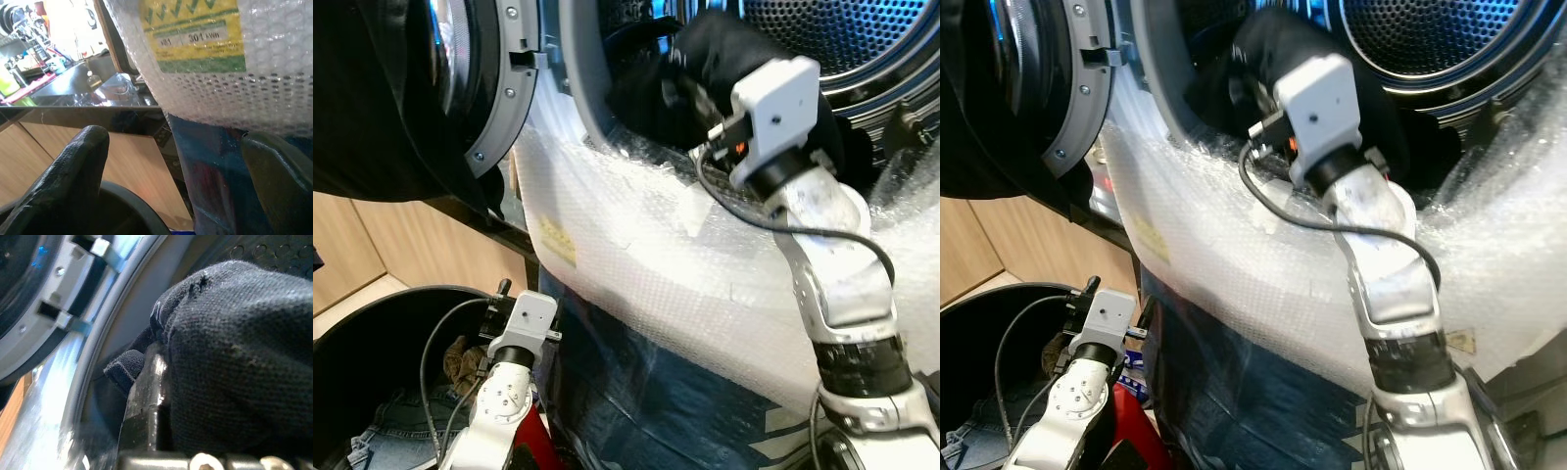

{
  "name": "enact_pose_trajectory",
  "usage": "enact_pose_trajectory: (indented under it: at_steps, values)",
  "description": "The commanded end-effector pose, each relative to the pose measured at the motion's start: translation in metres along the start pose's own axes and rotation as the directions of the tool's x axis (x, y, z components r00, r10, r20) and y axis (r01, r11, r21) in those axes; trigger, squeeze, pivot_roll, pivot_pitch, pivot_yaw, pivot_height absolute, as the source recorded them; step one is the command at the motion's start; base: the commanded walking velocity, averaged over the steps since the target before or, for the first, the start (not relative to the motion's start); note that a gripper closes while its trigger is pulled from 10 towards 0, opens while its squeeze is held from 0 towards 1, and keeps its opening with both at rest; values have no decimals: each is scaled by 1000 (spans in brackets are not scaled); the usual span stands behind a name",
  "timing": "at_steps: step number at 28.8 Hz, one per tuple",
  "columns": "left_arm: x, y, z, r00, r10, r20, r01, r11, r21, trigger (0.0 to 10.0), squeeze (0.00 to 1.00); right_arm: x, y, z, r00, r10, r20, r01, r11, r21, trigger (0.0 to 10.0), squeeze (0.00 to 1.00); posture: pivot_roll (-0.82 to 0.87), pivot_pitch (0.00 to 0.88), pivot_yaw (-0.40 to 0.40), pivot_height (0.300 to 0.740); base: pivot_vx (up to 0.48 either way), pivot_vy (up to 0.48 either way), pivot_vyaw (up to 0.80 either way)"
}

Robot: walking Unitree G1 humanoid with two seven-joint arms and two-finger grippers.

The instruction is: Clothes washing

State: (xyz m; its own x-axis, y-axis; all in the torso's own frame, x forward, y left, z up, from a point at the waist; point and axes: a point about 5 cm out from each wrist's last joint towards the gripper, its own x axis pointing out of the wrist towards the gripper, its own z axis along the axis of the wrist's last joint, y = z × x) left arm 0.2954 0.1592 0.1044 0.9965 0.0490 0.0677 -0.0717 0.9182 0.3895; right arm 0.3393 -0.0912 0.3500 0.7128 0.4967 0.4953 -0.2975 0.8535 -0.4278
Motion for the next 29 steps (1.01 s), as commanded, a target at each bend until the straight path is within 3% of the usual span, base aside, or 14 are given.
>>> enact_pose_trajectory:
  at_steps: [1, 3, 7, 10, 12, 15, 17, 21, 28, 29]
  values:
    - [-2, -2, 2, 1000, 8, 11, -8, 1000, 4, 10000, 0, 11, -14, 16, 996, -60, 68, 59, 998, 15, 0, 0, 124, 0, -140, 740, 0, 0, 0]
    - [-2, -2, 2, 1000, 13, 10, -13, 1000, 2, 10000, 0, 15, -17, 17, 995, -75, 70, 73, 997, 26, 0, 0, 126, 0, -141, 740, 0, 0, 0]
    - [-3, 2, 3, 1000, 27, 15, -27, 1000, 1, 10000, 0, 47, -31, 16, 992, -119, 46, 113, 987, 115, 0, 0, 111, 0, -130, 740, 0, 0, 0]
    - [-5, 8, 5, 998, 58, 25, -58, 998, -7, 10000, 0, 56, -37, 14, 991, -136, 14, 133, 985, 112, 0, 0, 109, 0, -129, 740, 0, 0, 0]
    - [-7, 25, 12, 988, 138, 66, -136, 990, -42, 10000, 0, 64, -49, 11, 987, -154, -45, 157, 982, 101, 0, 0, 129, 0, -145, 740, 0, 0, 0]
    - [-6, 28, 16, 987, 135, 90, -133, 991, -31, 10000, 0, 67, -51, 4, 981, -168, -94, 175, 982, 74, 0, 0, 138, 0, -151, 740, 0, 0, 0]
    - [-3, 32, 22, 985, 125, 117, -124, 992, -15, 10000, 0, 66, -55, -16, 948, -224, -224, 245, 967, 70, 0, 0, 139, 0, -155, 740, 0, 0, 0]
    - [-3, 29, 23, 987, 115, 112, -114, 993, -11, 10000, 0, 62, -65, -29, 880, -341, -329, 382, 922, 66, 0, 0, 134, 0, -153, 740, 0, 0, 0]
    - [-2, 22, 25, 989, 99, 111, -98, 995, -16, 10000, 0, 70, -79, -7, 838, -431, -334, 476, 878, 59, 0, 0, 155, 0, -170, 740, 0, 0, 0]
    - [-2, 21, 26, 989, 99, 112, -97, 995, -18, 10000, 0, 69, -85, -4, 815, -462, -350, 516, 853, 78, 0, 0, 166, 0, -177, 740, 0, 0, 0]
